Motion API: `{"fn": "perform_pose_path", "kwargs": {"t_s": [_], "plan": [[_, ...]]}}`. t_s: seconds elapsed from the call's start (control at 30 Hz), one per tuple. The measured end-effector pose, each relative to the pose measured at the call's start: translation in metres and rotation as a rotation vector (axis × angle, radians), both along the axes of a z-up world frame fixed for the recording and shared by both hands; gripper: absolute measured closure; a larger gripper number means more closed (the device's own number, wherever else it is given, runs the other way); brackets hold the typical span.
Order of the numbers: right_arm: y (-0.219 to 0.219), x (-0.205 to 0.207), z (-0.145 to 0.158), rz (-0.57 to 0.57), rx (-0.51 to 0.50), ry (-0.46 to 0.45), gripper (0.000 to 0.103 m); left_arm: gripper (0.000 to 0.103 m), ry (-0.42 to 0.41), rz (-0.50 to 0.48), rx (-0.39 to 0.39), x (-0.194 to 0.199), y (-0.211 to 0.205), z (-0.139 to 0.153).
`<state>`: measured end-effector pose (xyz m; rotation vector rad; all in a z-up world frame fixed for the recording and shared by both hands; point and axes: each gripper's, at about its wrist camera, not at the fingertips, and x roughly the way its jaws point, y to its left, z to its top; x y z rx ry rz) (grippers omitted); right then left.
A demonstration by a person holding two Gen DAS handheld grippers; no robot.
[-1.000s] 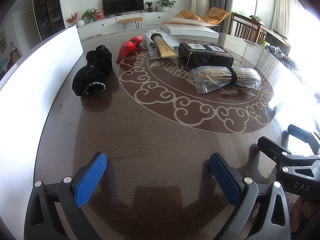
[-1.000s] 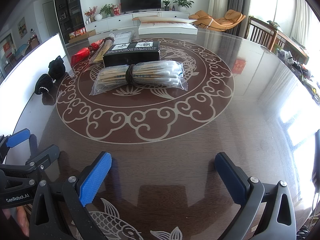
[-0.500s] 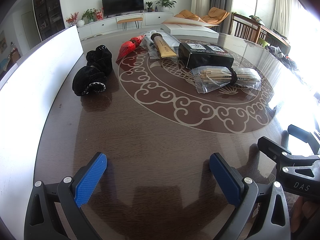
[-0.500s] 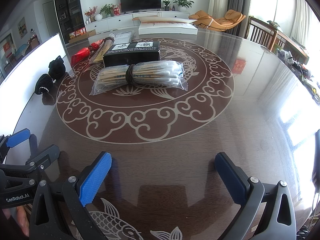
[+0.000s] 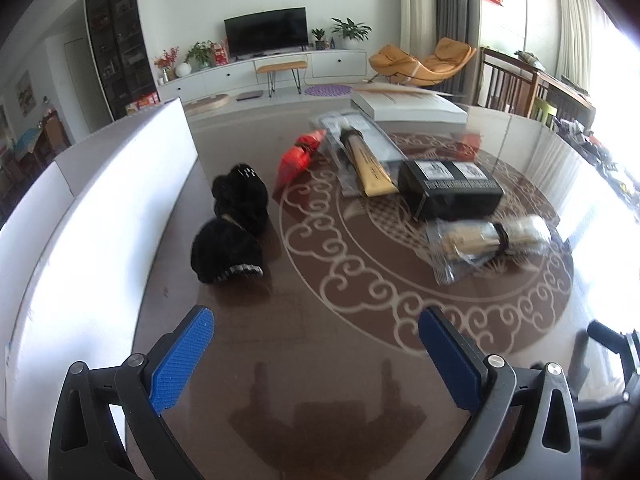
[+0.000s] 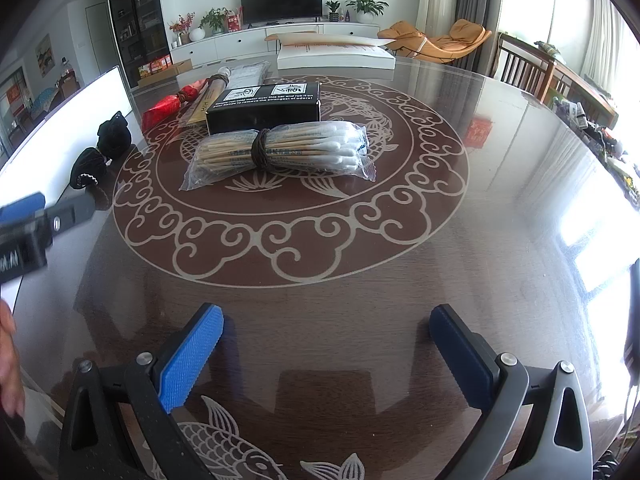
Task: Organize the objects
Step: 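Grasp the black beaded pouch with the left tool and lift it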
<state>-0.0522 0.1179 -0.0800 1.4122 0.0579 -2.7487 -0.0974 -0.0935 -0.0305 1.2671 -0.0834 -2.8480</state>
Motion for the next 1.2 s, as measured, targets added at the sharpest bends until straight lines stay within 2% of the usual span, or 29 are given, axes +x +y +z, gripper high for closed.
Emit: {"fn": "perform_pose_path", "kwargs": {"t_s": [0.07, 0.2, 0.27, 0.43, 0.53, 0.57, 0.6, 0.67, 0.73, 0.8, 0.87, 1.0, 1.13, 1.17, 1.2], "plan": [[0.000, 0.000, 0.000, 0.000, 0.000, 0.000, 0.000, 0.000, 0.012, 0.067, 0.021, -0.029, -0.018, 0.005], [0.000, 0.000, 0.000, 0.000, 0.000, 0.000, 0.000, 0.000, -0.039, 0.183, 0.135, -0.074, -0.057, -0.005], [0.000, 0.000, 0.000, 0.000, 0.000, 0.000, 0.000, 0.000, -0.081, 0.214, 0.122, -0.091, -0.066, -0.014], [0.000, 0.000, 0.000, 0.000, -0.003, 0.001, 0.000, 0.000, -0.163, 0.179, 0.085, -0.119, -0.067, -0.037], [-0.001, -0.001, 0.001, 0.001, -0.006, 0.002, 0.000, 0.000, -0.174, 0.158, 0.086, -0.123, -0.065, -0.046], [-0.001, -0.001, 0.001, 0.001, -0.007, 0.002, 0.000, 0.003, -0.162, 0.156, 0.085, -0.122, -0.065, -0.046], [-0.001, -0.001, 0.001, 0.001, -0.007, 0.002, 0.000, 0.015, -0.151, 0.153, 0.082, -0.120, -0.063, -0.046], [-0.001, -0.001, 0.001, 0.001, -0.006, 0.002, 0.000, 0.029, -0.129, 0.146, 0.068, -0.116, -0.060, -0.045], [-0.001, -0.001, 0.001, 0.001, -0.006, 0.002, 0.000, 0.056, -0.116, 0.127, 0.062, -0.110, -0.055, -0.042], [-0.001, -0.001, 0.001, 0.001, -0.006, 0.002, 0.000, 0.066, -0.121, 0.108, 0.069, -0.098, -0.049, -0.039], [-0.001, -0.001, 0.001, 0.001, -0.006, 0.001, 0.000, 0.066, -0.122, 0.082, 0.097, -0.077, -0.042, -0.038], [-0.001, -0.001, 0.001, 0.001, -0.006, 0.002, 0.000, 0.066, -0.116, 0.027, 0.078, -0.026, -0.018, -0.038], [-0.001, -0.001, 0.001, 0.001, -0.006, 0.002, 0.000, 0.064, -0.119, -0.028, 0.103, 0.018, -0.004, -0.037], [-0.001, -0.001, 0.001, 0.001, -0.005, 0.001, 0.000, 0.063, -0.117, -0.037, 0.104, 0.024, -0.002, -0.037], [-0.001, -0.001, 0.001, 0.002, -0.004, 0.001, 0.000, 0.054, -0.116, -0.047, 0.097, 0.027, 0.000, -0.037]]}}
